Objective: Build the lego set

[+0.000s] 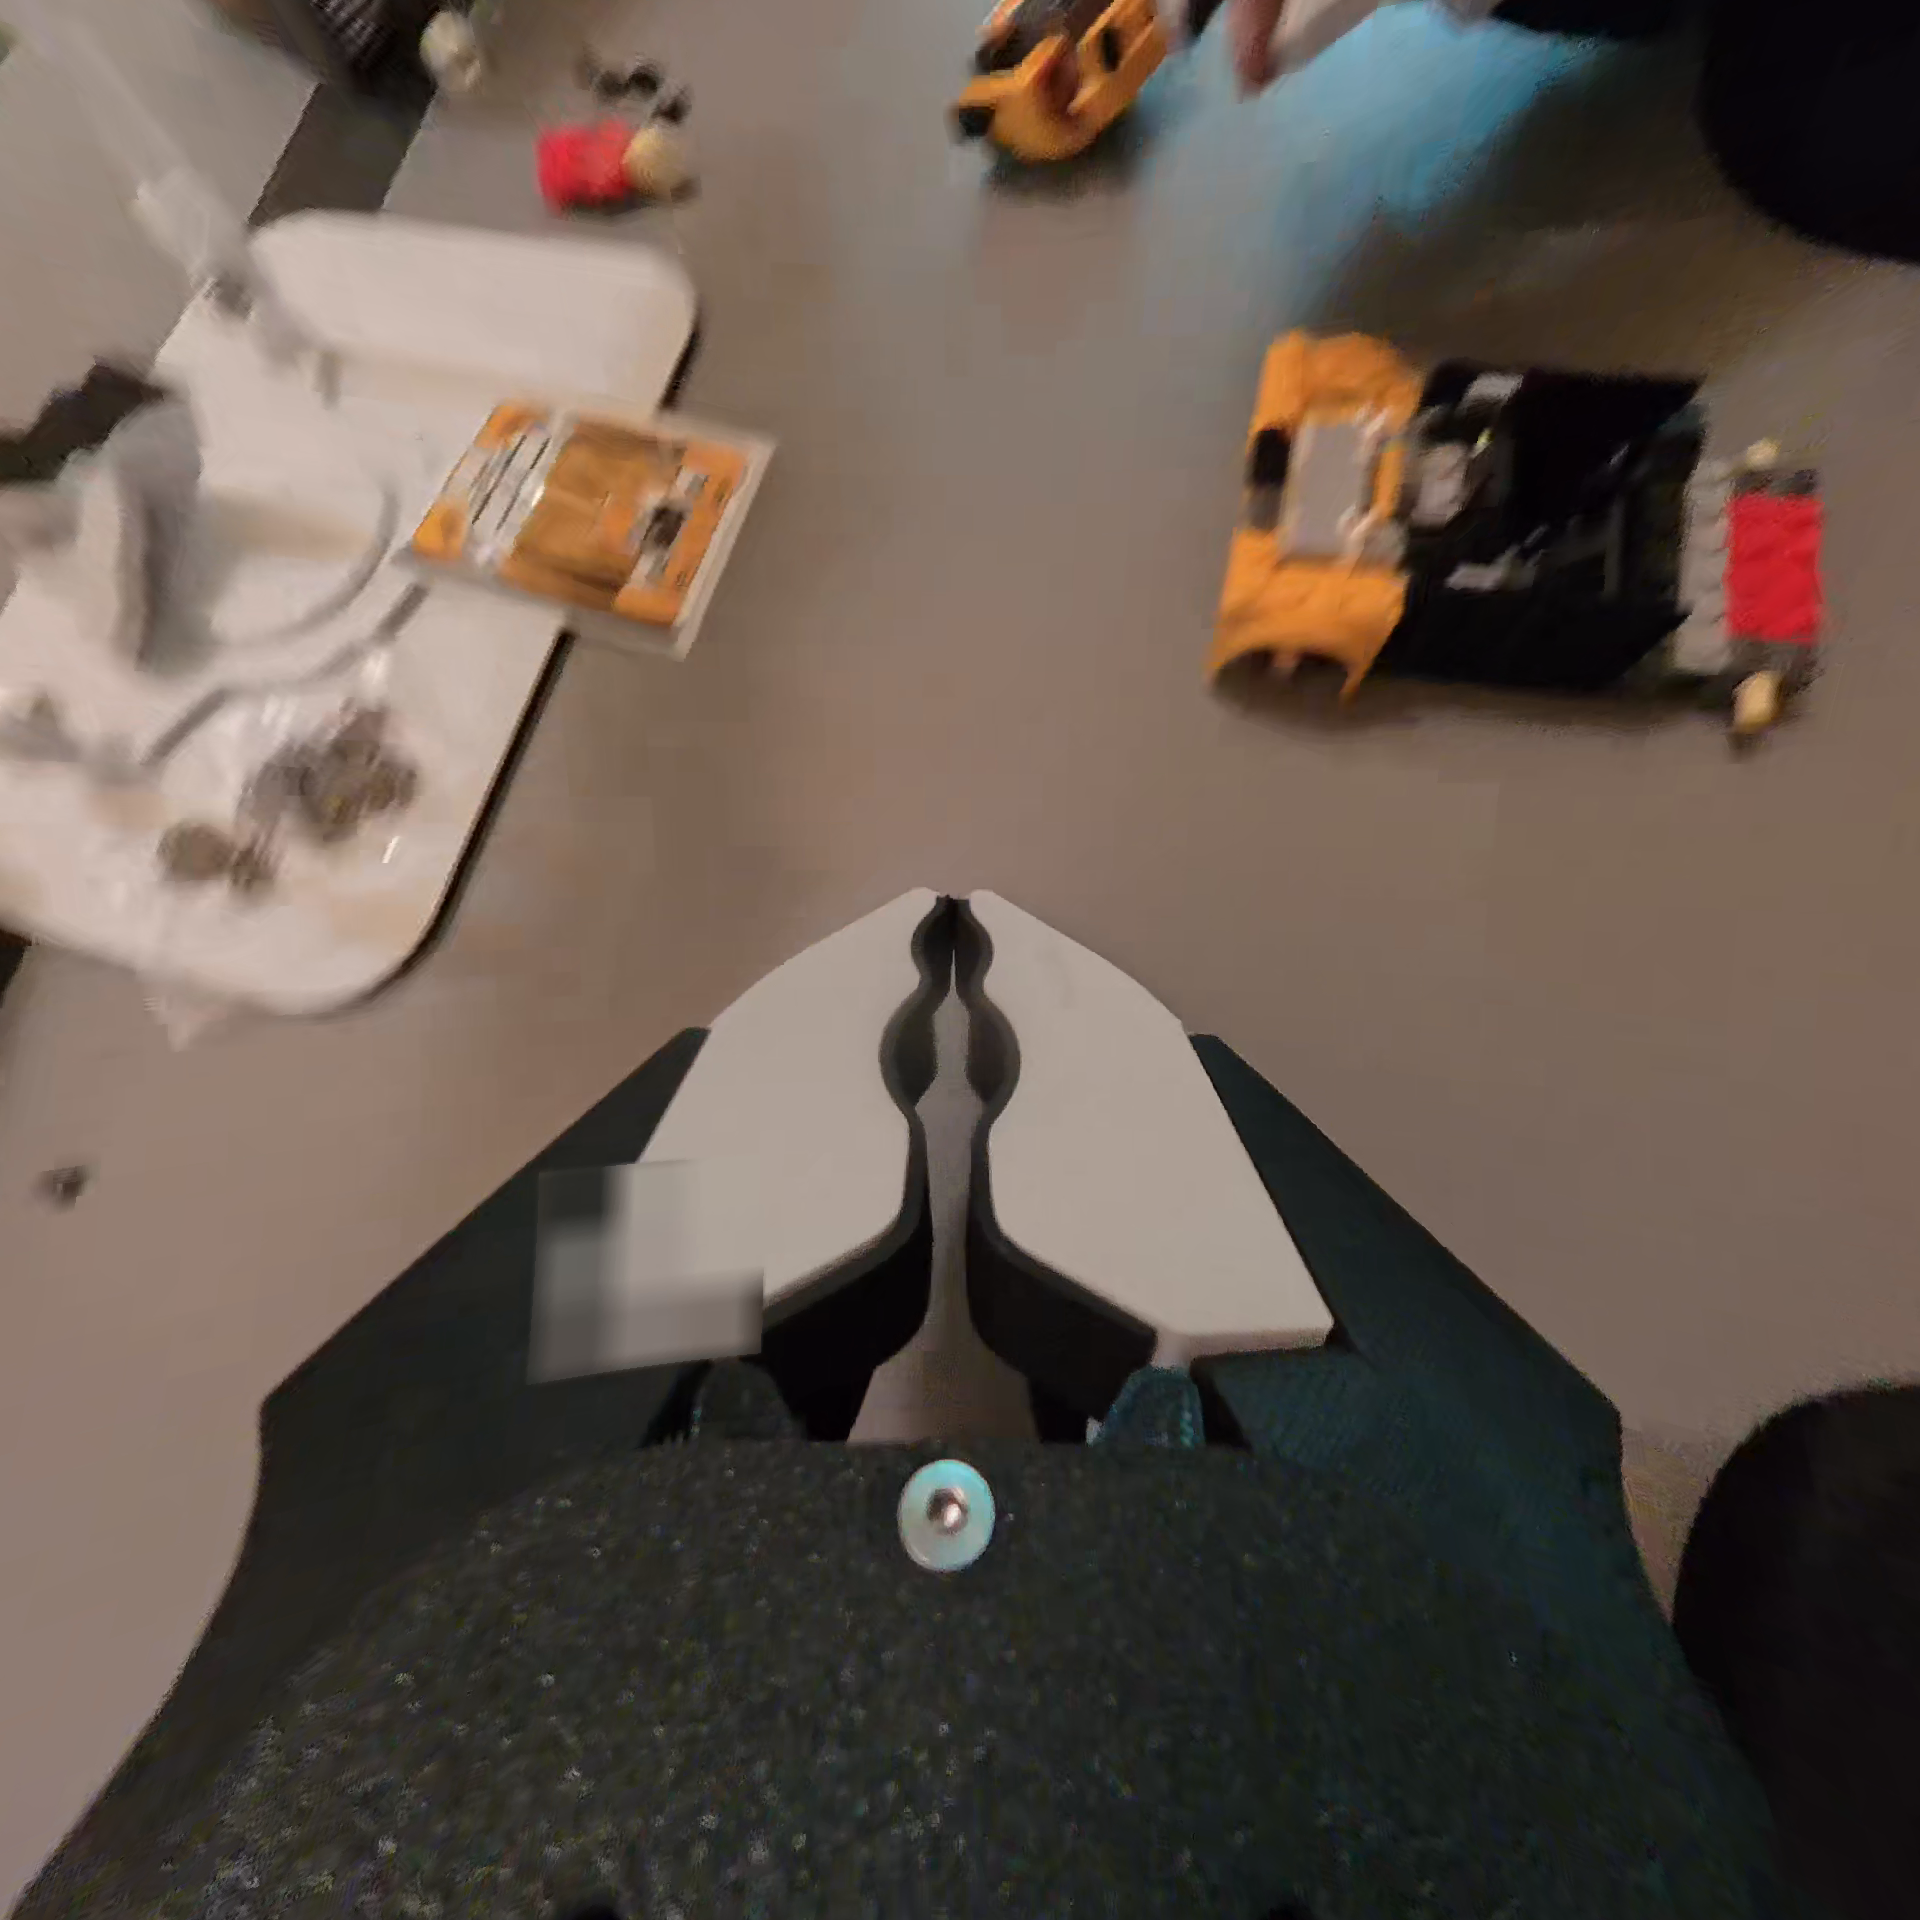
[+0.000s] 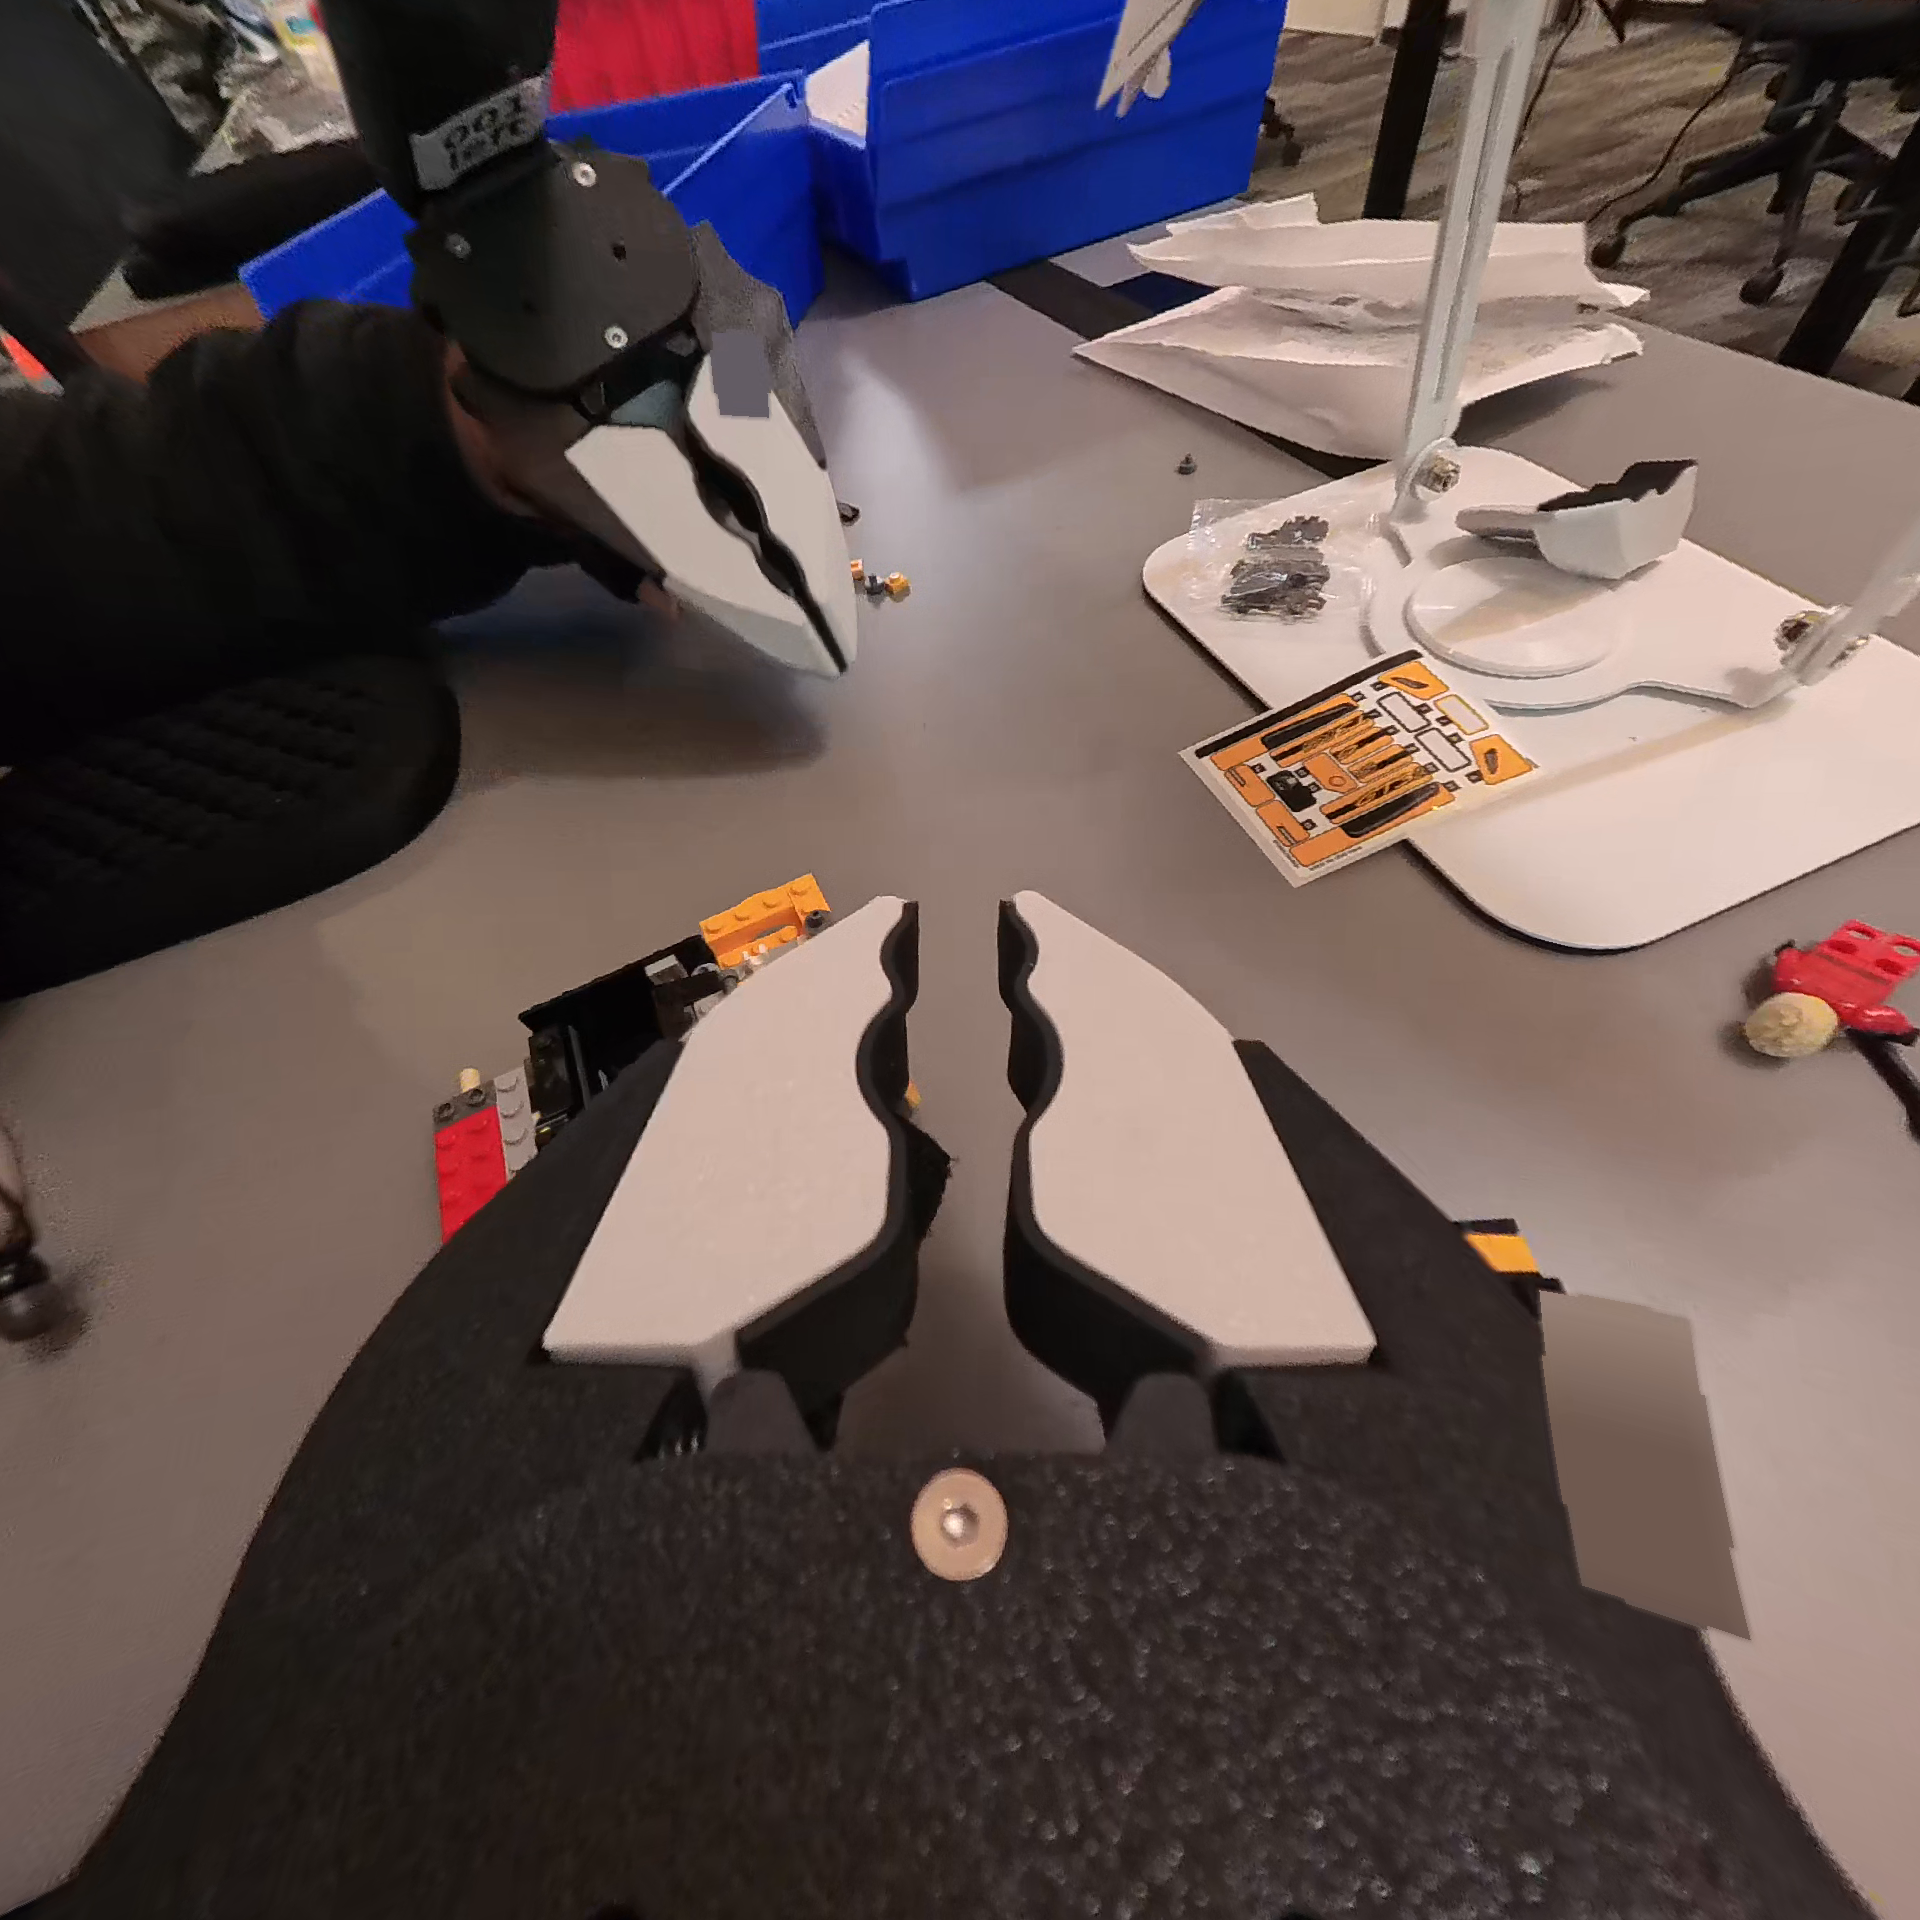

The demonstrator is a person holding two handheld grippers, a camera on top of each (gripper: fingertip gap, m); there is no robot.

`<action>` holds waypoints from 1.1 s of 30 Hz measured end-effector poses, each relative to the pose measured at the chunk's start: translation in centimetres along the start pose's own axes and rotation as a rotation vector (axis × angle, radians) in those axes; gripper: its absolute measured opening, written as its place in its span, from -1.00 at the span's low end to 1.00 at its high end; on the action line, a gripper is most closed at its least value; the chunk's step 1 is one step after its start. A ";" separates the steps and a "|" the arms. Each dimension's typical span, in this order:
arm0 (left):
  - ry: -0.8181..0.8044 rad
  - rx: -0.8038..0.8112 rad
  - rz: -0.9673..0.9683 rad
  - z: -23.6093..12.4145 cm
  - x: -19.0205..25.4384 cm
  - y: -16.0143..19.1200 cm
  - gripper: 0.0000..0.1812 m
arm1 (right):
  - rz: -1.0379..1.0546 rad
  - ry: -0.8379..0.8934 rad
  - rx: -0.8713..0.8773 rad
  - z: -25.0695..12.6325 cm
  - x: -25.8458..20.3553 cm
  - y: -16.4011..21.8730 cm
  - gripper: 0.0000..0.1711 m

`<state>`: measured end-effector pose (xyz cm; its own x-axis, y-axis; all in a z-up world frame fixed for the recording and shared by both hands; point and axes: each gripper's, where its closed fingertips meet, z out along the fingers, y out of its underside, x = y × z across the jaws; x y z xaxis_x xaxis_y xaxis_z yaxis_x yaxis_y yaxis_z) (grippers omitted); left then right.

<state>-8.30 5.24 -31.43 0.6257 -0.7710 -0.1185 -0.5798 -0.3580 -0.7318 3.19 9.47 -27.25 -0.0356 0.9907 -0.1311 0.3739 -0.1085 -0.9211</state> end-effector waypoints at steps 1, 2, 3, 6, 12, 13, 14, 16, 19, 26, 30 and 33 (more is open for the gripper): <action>0.021 0.006 0.021 1.0 0.6 -1.2 -1.00 | -0.007 0.008 -0.001 0.0 0.1 0.0 -0.84; 0.040 0.002 0.039 1.9 0.9 -2.2 -1.00 | -0.010 0.015 0.000 -0.1 0.2 -0.1 -0.84; 0.045 -0.011 0.057 2.8 0.8 -3.0 -1.00 | -0.008 0.020 0.006 -0.3 0.3 -0.3 -0.84; -0.016 -0.062 0.068 2.8 -2.0 -4.1 -1.00 | -0.011 0.045 0.023 -1.0 0.8 -0.7 -0.85; -0.021 0.016 -0.109 -2.2 -4.9 -2.2 -0.73 | 0.000 0.056 0.031 -1.5 1.1 -0.8 -0.85; -0.021 0.014 -0.128 -2.8 -5.0 -1.4 -0.72 | 0.000 0.056 0.030 -1.5 1.1 -0.8 -0.85; -0.017 0.006 -0.145 -3.2 -5.0 -0.4 -0.70 | -0.003 0.057 0.028 -1.4 1.1 -0.8 -0.85; -0.022 -0.031 -0.172 -3.9 -5.2 1.8 -0.68 | -0.008 0.059 0.028 -1.5 1.0 -0.8 -0.85; -0.040 -0.069 -0.230 -5.0 -5.8 4.6 -0.68 | -0.007 0.061 0.032 -1.6 1.1 -1.0 -0.85; -0.039 -0.141 -0.281 -5.2 -5.7 7.5 -0.84 | -0.005 0.058 0.028 -1.6 1.0 -0.9 -0.85; -0.033 -0.187 -0.304 -4.6 -5.6 8.4 -0.86 | -0.004 0.058 0.026 -1.5 1.0 -0.8 -0.85; -0.035 -0.204 -0.302 -4.3 -5.5 8.6 -0.86 | 0.000 0.055 0.026 -1.5 1.0 -0.8 -0.85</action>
<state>-18.98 4.16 -34.24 0.8003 -0.5969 0.0571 -0.4557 -0.6673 -0.5891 4.26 10.66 -26.12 0.0154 0.9936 -0.1118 0.3494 -0.1101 -0.9305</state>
